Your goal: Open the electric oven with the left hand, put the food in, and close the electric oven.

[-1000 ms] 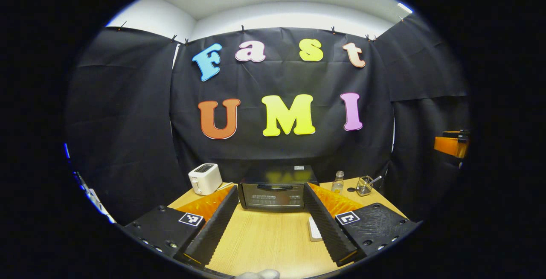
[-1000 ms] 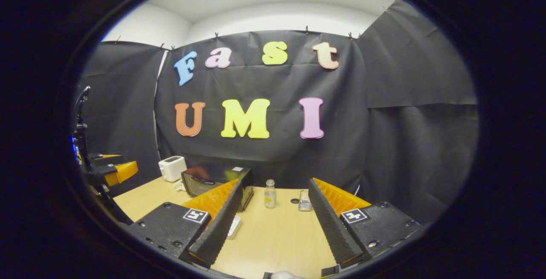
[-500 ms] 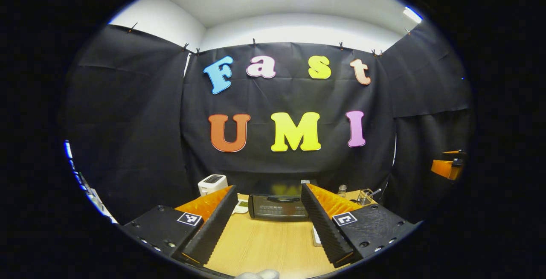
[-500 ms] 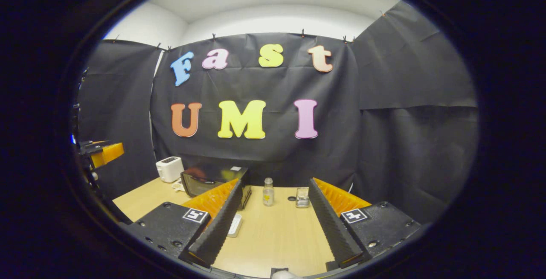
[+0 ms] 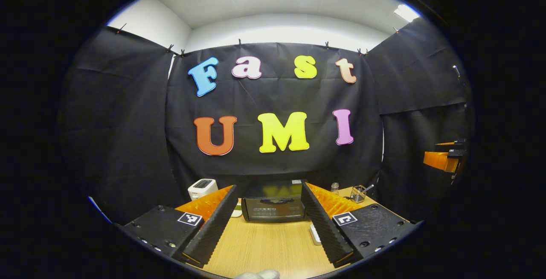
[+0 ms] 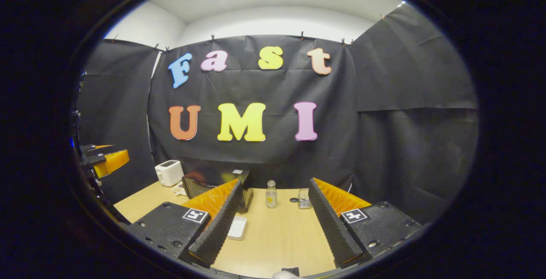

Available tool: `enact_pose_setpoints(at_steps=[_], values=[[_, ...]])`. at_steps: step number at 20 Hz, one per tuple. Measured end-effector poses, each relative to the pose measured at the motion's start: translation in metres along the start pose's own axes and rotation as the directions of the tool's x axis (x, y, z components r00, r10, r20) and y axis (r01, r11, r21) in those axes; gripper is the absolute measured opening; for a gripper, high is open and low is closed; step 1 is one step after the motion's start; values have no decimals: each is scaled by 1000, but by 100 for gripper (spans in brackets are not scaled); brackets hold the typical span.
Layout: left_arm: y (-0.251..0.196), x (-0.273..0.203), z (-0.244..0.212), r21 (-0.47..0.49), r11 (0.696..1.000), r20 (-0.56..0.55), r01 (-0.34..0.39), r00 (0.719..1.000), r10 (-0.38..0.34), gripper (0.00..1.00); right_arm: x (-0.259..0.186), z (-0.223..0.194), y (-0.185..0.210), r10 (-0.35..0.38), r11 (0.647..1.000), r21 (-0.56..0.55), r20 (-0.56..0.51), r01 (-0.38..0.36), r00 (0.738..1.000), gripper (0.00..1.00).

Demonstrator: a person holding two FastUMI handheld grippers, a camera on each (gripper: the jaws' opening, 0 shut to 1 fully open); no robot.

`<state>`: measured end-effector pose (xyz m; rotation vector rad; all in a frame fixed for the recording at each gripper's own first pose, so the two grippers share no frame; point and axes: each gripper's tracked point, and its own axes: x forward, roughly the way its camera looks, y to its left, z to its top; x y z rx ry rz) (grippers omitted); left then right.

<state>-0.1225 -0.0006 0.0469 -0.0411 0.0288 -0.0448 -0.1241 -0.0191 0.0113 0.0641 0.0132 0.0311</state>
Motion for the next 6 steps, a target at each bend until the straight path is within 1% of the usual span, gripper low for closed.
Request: enact_pose_setpoints(at_steps=[1, 2, 3, 4, 6], values=[[1, -1, -1, 5, 1000, 4, 4, 1000, -4, 95, -1, -1, 3, -3, 1000, 2, -1, 3, 1000, 99], [1, -1, -1, 9, 1000, 6, 7, 1000, -7, 85, -2, -1, 6, -5, 1000, 4, 1, 5, 1000, 99], [3, -2, -1, 8, 1000, 6, 11, 1000, -11, 86, -4, 0, 9, -7, 1000, 3, 2, 7, 1000, 99], [1, -1, -4, 2, 1000, 4, 18, 1000, -18, 95, -5, 0, 10, -12, 1000, 0, 3, 12, 1000, 99], [5, -3, -7, -10, 1000, -9, 25, 1000, -25, 95, -9, -3, 14, -18, 1000, -3, 3, 18, 1000, 99]])
